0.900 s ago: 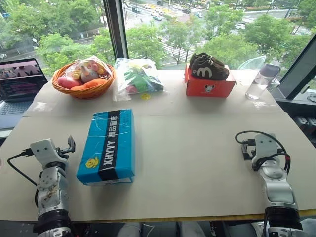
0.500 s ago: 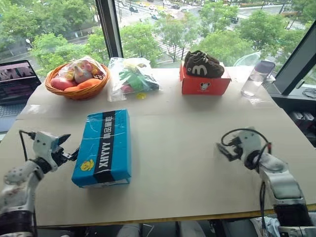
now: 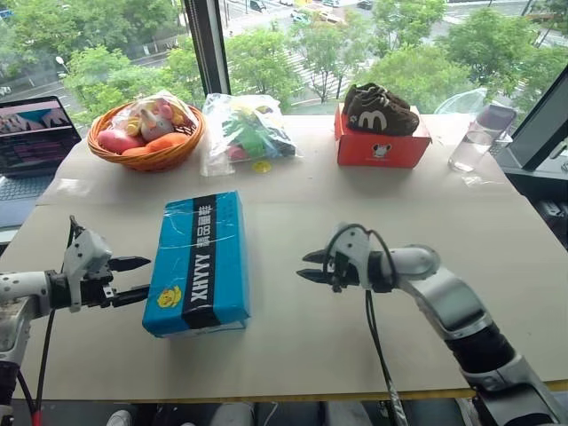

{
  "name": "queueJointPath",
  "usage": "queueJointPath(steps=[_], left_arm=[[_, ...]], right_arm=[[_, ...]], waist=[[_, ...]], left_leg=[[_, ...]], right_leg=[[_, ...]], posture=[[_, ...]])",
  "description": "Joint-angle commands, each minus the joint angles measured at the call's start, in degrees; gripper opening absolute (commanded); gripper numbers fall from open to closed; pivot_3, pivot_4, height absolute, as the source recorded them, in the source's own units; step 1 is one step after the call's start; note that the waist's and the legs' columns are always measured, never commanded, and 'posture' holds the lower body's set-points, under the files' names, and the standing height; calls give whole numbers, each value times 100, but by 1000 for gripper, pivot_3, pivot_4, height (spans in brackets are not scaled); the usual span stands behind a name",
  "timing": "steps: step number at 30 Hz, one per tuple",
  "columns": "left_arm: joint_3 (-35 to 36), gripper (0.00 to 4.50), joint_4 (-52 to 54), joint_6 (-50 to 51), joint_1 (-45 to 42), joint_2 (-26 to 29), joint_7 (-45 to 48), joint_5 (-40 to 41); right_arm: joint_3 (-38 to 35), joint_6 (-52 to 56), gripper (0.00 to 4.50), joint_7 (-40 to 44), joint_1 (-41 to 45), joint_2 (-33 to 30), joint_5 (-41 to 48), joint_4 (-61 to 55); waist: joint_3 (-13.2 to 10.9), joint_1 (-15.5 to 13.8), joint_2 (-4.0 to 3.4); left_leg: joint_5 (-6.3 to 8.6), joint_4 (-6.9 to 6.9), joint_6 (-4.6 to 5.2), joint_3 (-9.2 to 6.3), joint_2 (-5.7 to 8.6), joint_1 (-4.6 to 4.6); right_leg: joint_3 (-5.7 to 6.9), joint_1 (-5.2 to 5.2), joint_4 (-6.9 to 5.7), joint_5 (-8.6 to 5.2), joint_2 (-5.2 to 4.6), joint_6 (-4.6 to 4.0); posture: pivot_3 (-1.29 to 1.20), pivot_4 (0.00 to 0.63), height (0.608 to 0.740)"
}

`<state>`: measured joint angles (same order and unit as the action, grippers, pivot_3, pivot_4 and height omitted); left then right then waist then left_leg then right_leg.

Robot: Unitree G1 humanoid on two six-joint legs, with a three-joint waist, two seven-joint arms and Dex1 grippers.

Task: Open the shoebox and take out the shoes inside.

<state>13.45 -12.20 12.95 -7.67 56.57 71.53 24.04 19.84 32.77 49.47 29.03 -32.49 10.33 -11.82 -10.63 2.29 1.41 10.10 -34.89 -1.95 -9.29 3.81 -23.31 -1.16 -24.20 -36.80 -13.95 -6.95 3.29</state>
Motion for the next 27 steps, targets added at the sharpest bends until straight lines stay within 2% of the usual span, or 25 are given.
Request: queueJointPath(steps=[1, 6, 11, 18, 23, 27], left_arm=[[134, 1892, 41, -41, 11, 57, 12, -28], [32, 45, 22, -125, 43, 73, 61, -156], [-507, 17, -146, -463, -333, -127, 16, -636], [-1275, 17, 15, -540, -1122, -836, -4, -922], [-1701, 17, 129, -532, -1558, -1396, -35, -1106], [-1913, 17, -199, -683, -1933, -1763, -74, -1309]], right_arm=[[34, 6, 1031, -193, 227, 208, -180, 53], [203, 64, 1031, -366, 359, 613, -349, 197], [477, 138, 1031, -576, 456, 1178, -491, 337], [380, 245, 1031, -769, 517, 1547, -543, 561], [-68, 377, 1031, -713, 398, 1121, -474, 461], [-414, 497, 1031, -534, 224, 574, -399, 240]], waist=[[0, 6, 0], [0, 46, 0], [0, 30, -1], [1, -67, 2], [2, -155, 2], [3, -157, 3]], left_leg=[[0, 0, 0, 0, 0, 0], [0, 0, 0, 3, -21, 8], [-1, -3, -2, 4, -42, 14], [-17, -23, -27, -2, -47, 17], [-17, -26, -27, -3, -44, 18], [-17, -28, -27, -2, -43, 15]], right_leg=[[0, -1, -1, 0, 0, 0], [-5, -2, -6, 5, 25, -8], [-8, -3, -17, 15, 50, -24], [-8, 8, -25, 28, 63, -29], [-8, 10, -28, 31, 63, -30], [-8, 10, -28, 31, 62, -30]], posture=[[0, 150, 740], [0, 150, 740], [0, 150, 740], [0, 150, 740], [0, 150, 740], [0, 150, 740]])
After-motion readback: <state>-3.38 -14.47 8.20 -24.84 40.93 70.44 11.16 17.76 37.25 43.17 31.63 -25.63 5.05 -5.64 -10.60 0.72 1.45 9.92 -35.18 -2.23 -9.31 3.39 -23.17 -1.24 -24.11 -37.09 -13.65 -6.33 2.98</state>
